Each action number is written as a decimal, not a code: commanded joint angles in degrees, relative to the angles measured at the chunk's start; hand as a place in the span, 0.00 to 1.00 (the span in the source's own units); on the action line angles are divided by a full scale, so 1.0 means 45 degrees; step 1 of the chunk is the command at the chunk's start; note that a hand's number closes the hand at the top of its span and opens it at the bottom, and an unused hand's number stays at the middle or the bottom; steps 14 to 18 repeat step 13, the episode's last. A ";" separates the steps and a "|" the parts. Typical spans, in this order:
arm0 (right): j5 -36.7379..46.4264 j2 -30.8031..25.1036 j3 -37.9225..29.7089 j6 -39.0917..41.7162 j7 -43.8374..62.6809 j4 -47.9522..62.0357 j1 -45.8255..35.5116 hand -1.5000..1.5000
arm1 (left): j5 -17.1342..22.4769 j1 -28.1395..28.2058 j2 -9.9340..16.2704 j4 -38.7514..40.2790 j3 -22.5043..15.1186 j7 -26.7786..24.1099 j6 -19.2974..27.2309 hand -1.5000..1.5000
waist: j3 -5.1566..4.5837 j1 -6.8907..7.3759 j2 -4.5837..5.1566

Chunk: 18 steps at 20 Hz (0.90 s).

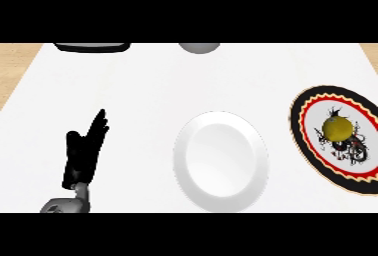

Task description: Pick the lemon from the plate and place it in the plate

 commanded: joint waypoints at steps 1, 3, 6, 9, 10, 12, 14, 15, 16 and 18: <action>-0.0304 -0.0429 -0.0334 0.0688 -0.1183 0.0143 0.0464 0.00 | 0.0009 0.0262 0.0053 0.0009 0.0065 -0.0174 -0.0043 0.50 | 0.0011 -0.0007 0.0003; -0.0355 0.0272 -0.0369 -0.0313 -0.0687 0.0258 0.0372 0.00 | -0.0201 -0.0290 -0.0216 0.0412 0.0019 0.0050 0.0300 0.50 | -0.0005 -0.0070 -0.0013; -0.0484 -0.0589 -0.0545 0.0308 -0.0394 0.0318 0.0225 0.00 | 0.0065 -0.0387 -0.0145 0.0332 0.0140 -0.0100 0.0055 0.50 | 0.0018 0.0024 0.0039; -0.0473 -0.0400 -0.0565 -0.0092 -0.0701 0.0360 0.0584 0.00 | -0.0146 -0.0090 -0.0140 0.0152 -0.0083 -0.0113 0.0049 0.50 | 0.0028 0.0038 0.0042; -0.0487 -0.0478 -0.0586 0.0002 -0.0352 0.0420 0.0345 0.00 | -0.0189 -0.0109 -0.0255 -0.0115 -0.0248 0.0020 0.0083 0.50 | 0.0040 0.0127 0.0059; -0.0347 -0.0701 -0.0469 -0.0027 -0.0364 0.0379 0.0468 0.00 | 0.0026 -0.0296 0.0093 -0.0011 0.0077 0.0199 -0.0176 0.50 | 0.0037 0.0108 0.0064; -0.0266 -0.0332 -0.0396 -0.0573 -0.0522 0.0374 0.0675 0.00 | -0.0025 0.0039 -0.0114 -0.0470 -0.0173 0.0492 -0.0088 0.50 | 0.0030 0.0104 0.0023; -0.0266 -0.0332 -0.0396 -0.0573 -0.0522 0.0374 0.0675 0.00 | -0.0025 0.0039 -0.0114 -0.0470 -0.0173 0.0492 -0.0088 0.50 | 0.0030 0.0104 0.0023; -0.0266 -0.0332 -0.0396 -0.0573 -0.0522 0.0374 0.0675 0.00 | -0.0025 0.0039 -0.0114 -0.0470 -0.0173 0.0492 -0.0088 0.50 | 0.0030 0.0104 0.0023; -0.0266 -0.0332 -0.0396 -0.0573 -0.0522 0.0374 0.0675 0.00 | -0.0025 0.0039 -0.0114 -0.0470 -0.0173 0.0492 -0.0088 0.50 | 0.0030 0.0104 0.0023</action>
